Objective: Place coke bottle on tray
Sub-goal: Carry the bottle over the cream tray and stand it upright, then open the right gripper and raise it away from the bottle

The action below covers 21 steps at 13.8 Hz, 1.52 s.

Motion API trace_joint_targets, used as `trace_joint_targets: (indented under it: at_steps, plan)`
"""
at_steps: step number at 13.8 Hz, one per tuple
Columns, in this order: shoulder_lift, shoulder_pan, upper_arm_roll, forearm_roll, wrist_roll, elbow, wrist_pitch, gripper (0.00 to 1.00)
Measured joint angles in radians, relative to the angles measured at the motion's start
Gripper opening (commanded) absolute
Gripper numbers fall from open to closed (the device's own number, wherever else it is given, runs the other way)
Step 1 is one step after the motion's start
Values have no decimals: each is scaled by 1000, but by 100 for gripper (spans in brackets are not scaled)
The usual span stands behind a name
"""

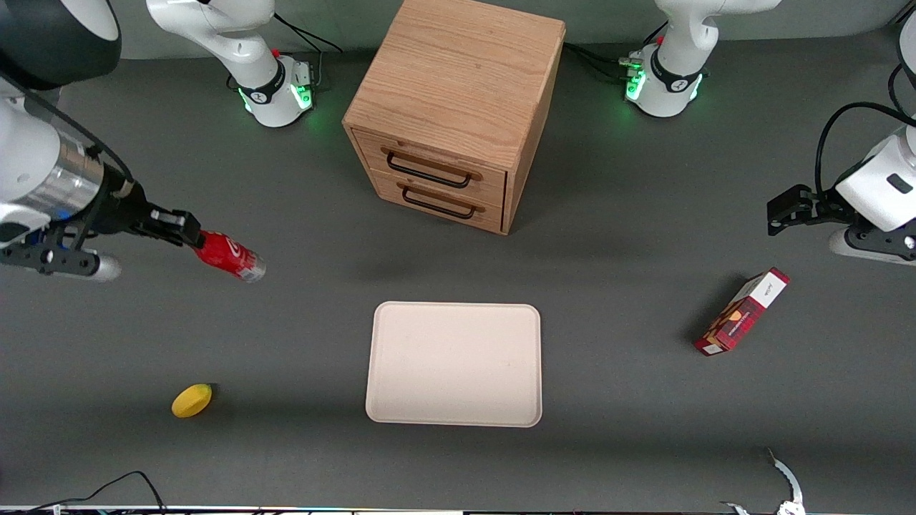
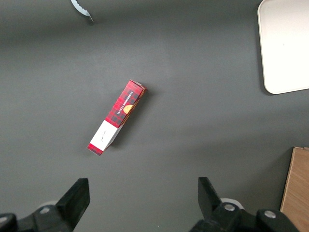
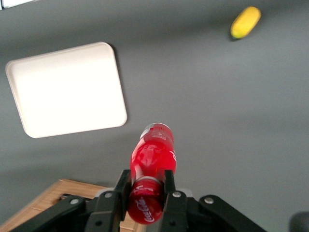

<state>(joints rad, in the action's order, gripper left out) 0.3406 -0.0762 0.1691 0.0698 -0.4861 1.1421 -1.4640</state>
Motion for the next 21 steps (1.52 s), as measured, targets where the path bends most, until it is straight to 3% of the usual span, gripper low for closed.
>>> trace_joint_targets:
  at_steps: [2, 6, 10, 14, 15, 16, 17, 21]
  plan:
    - [146, -49, 18, 0, -147, -122, -33, 0]
    - [347, -142, 23, -47, -380, -183, -248, 0]
    - [493, -176, 56, -166, -538, -195, -444, 0]
    - [581, -180, 135, -313, -655, -201, -522, 0]
    - [593, -182, 149, -333, -674, -200, -534, 4]
    - [602, -185, 155, -343, -688, -199, -545, 68]
    - [609, -186, 155, -345, -693, -198, -557, 100]
    - [604, -181, 156, -346, -693, -204, -559, 100]
